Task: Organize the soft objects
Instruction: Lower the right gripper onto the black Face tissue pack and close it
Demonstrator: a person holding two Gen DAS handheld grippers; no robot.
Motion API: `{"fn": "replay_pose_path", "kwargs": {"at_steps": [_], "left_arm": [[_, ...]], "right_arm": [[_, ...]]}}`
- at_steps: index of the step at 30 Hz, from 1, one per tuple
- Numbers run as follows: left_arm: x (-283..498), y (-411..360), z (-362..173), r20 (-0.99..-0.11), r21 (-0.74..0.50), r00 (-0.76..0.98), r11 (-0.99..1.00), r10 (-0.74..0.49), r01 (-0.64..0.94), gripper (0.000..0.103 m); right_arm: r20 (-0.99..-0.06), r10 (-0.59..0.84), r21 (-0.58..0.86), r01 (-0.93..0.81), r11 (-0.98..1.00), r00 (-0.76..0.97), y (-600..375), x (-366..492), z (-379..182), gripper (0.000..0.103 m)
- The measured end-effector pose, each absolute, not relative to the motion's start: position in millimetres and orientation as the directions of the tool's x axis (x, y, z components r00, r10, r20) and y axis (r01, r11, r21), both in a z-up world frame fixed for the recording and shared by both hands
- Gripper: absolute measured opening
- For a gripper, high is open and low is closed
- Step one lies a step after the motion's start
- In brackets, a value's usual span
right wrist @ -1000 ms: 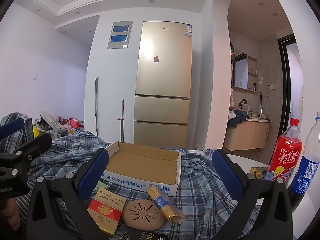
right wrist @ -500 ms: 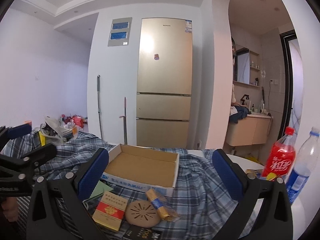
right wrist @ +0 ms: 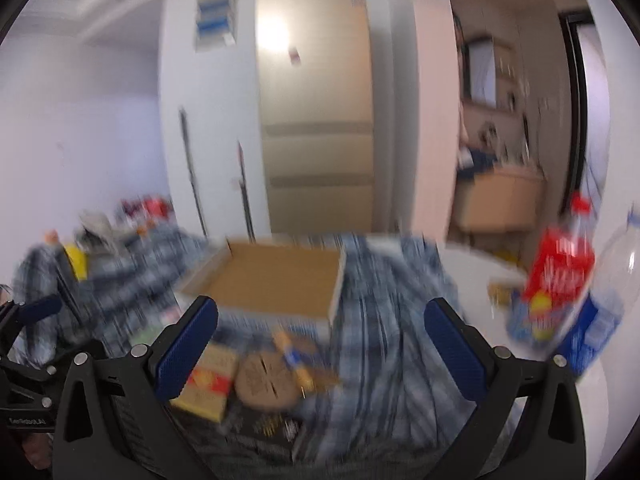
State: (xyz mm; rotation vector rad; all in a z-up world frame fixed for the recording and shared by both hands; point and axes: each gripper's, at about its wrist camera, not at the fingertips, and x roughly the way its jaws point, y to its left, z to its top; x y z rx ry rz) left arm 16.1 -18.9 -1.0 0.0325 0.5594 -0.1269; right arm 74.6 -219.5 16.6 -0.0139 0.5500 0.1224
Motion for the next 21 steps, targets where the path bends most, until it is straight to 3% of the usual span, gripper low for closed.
{"fn": "replay_pose_path", "kwargs": {"at_steps": [2,5,7,10,19,21], "left_arm": [[24.5,-19.9,-8.1,-0.577,0.012,0.810,0.990,-0.109,0.141,0.090],[26.4,-16.1,-16.4,-0.591,-0.001,0.800,0.991,-0.106,0.130,0.089],[25.9,-14.5,-21.0,-0.599,-0.007,0.793,0.991,-0.110,0.132,0.081],[26.5,-12.6,-30.7,-0.625,-0.034,0.769,0.989,-0.133,0.143,0.077],[47.3,-1.2,-55.9,-0.703,-0.119,0.687,0.983,-0.182,0.139,0.074],[50.1,-1.5,-60.7,-0.720,-0.120,0.670,0.983,-0.180,0.136,0.066]], "right_arm": [[-0.573,0.144,0.054,-0.138,0.989,0.807,-218.3,79.9,6.8,0.103],[-0.613,0.160,0.071,-0.148,0.986,0.774,-214.5,80.3,-2.9,0.103],[-0.650,0.196,0.114,-0.161,0.980,0.734,-213.5,80.8,-8.2,0.103],[-0.684,0.246,0.176,-0.172,0.969,0.687,-210.3,77.4,-12.6,0.099],[-0.747,0.201,0.137,-0.150,0.979,0.634,-193.2,89.8,-44.7,0.098],[-0.756,0.187,0.120,-0.148,0.982,0.628,-190.1,91.7,-52.5,0.097]]}}
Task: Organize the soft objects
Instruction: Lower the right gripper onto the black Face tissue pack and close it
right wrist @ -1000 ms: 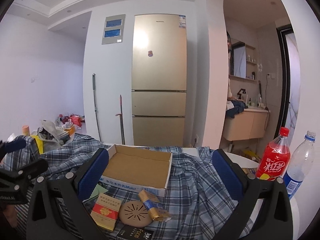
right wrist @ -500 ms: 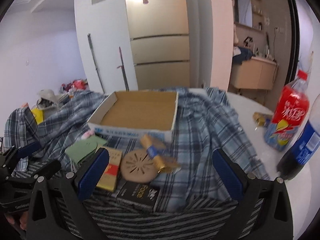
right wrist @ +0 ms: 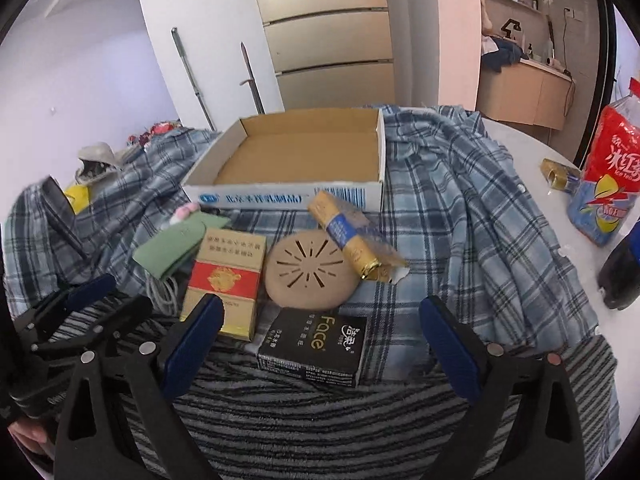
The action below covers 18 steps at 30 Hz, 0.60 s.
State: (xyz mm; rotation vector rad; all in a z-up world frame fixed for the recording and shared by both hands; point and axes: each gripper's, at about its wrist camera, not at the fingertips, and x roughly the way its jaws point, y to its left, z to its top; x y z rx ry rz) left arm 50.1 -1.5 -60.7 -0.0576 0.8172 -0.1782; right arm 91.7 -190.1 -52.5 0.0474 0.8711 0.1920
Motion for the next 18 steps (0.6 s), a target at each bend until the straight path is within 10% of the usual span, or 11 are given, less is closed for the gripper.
{"fn": "replay_pose_path", "kwargs": {"at_steps": [9,12,18], "left_arm": [[51.8,-5.5,-66.8,-0.732,-0.137,0.646,0.976,-0.216,0.172,0.037],[53.4,-7.2,-67.7,-0.745,-0.123,0.636,0.979,-0.201,0.165,0.011],[53.2,-9.3,-68.7,-0.749,-0.112,0.633,0.979,-0.194,0.168,0.006]], "right_arm": [[-0.784,0.193,0.094,-0.195,0.976,0.590,-178.0,93.7,-70.7,0.091],[-0.797,0.169,0.076,-0.181,0.981,0.580,-176.1,95.2,-73.3,0.091],[-0.807,0.125,0.018,-0.187,0.982,0.578,-167.9,94.4,-74.5,0.091]]}}
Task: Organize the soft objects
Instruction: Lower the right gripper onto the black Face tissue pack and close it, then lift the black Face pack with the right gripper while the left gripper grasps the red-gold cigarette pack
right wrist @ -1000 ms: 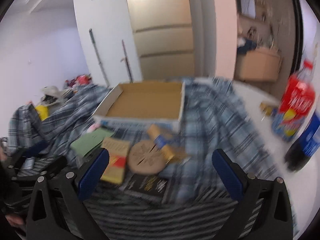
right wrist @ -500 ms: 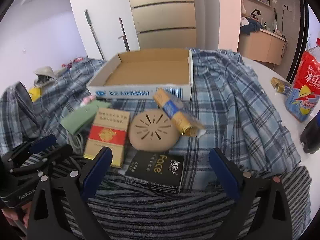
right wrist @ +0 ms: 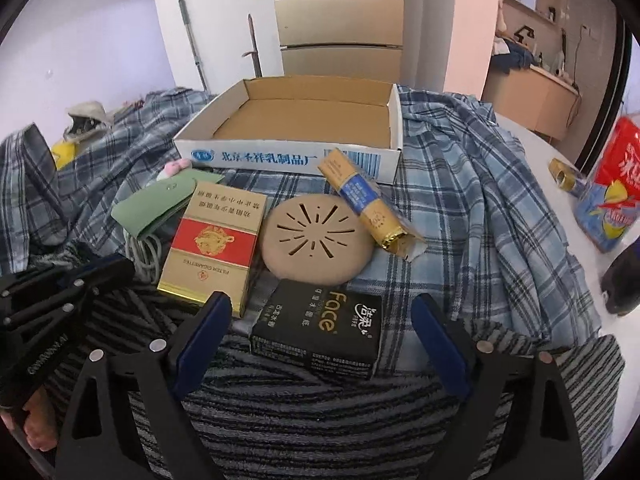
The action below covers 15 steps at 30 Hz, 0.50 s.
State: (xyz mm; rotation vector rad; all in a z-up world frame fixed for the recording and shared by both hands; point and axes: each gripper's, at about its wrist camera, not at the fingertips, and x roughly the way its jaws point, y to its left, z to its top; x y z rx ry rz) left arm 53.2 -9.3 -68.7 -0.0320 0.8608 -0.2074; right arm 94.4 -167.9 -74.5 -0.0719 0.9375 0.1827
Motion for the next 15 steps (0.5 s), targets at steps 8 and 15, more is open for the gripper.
{"fn": "replay_pose_path", "kwargs": {"at_steps": [8,15], "left_arm": [[42.9,-9.5,-57.2,-0.714,-0.111,0.667,0.975,-0.215,0.195,0.005],[32.0,-13.1,-40.4,-0.692,-0.080,0.697,0.980,-0.186,0.182,0.007]], "right_arm": [[-0.841,0.141,0.071,-0.151,0.986,0.522,-175.7,96.1,-82.5,0.064],[-0.820,0.163,0.077,-0.177,0.981,0.548,-185.5,84.4,-64.0,0.063]]}}
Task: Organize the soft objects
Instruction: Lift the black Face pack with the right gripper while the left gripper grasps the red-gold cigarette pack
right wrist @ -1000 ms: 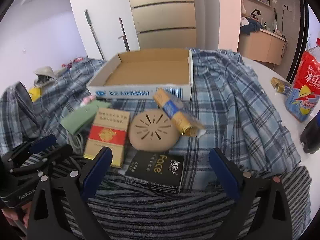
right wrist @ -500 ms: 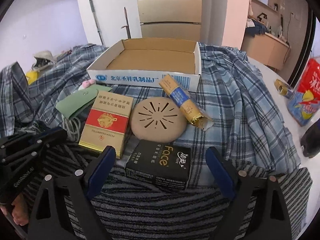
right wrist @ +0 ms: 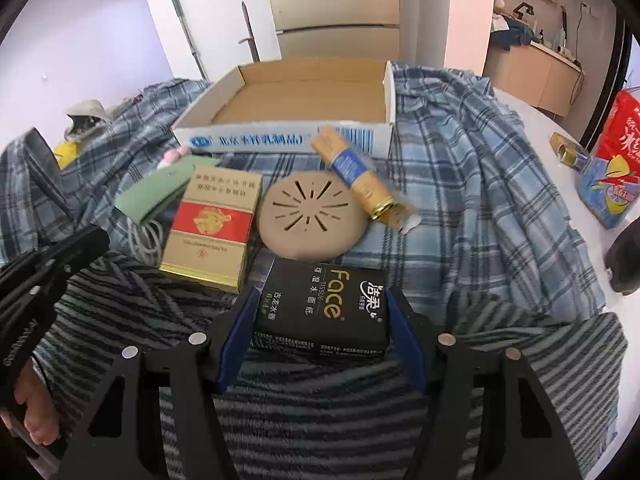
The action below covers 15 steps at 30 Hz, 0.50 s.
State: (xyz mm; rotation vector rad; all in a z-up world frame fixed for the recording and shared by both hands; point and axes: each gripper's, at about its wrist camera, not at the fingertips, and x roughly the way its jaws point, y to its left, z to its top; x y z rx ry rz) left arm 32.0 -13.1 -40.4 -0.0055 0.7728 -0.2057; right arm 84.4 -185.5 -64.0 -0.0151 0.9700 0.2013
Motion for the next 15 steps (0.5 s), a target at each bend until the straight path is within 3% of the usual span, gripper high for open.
{"fn": "replay_pose_path", "kwargs": {"at_steps": [2,3,4,6,15], "left_arm": [[31.9,-19.4,-40.1,-0.711,-0.046,0.684,0.981,-0.165,0.188,0.015],[31.7,-22.8,-40.0,-0.716,-0.023,0.682,0.982,-0.146,0.186,0.031],[30.5,-26.0,-39.8,-0.714,-0.001,0.689,0.984,-0.126,0.179,0.056],[27.3,-30.9,-35.9,-0.690,0.013,0.715,0.985,-0.114,0.170,0.081],[34.5,-69.9,-29.0,-0.687,0.046,0.717,0.977,-0.119,0.207,0.085]], "right_arm": [[-0.794,0.140,0.036,-0.185,0.982,0.591,-188.0,80.7,-52.0,0.063],[-0.777,0.125,0.007,-0.190,0.982,0.618,-189.0,79.6,-45.1,0.063],[-0.756,0.113,-0.017,-0.192,0.981,0.645,-190.4,78.7,-38.7,0.063],[-0.713,0.086,-0.051,-0.175,0.983,0.696,-195.7,78.8,-25.4,0.063],[-0.532,0.080,-0.065,-0.135,0.989,0.843,-219.9,78.6,-15.9,0.063]]}}
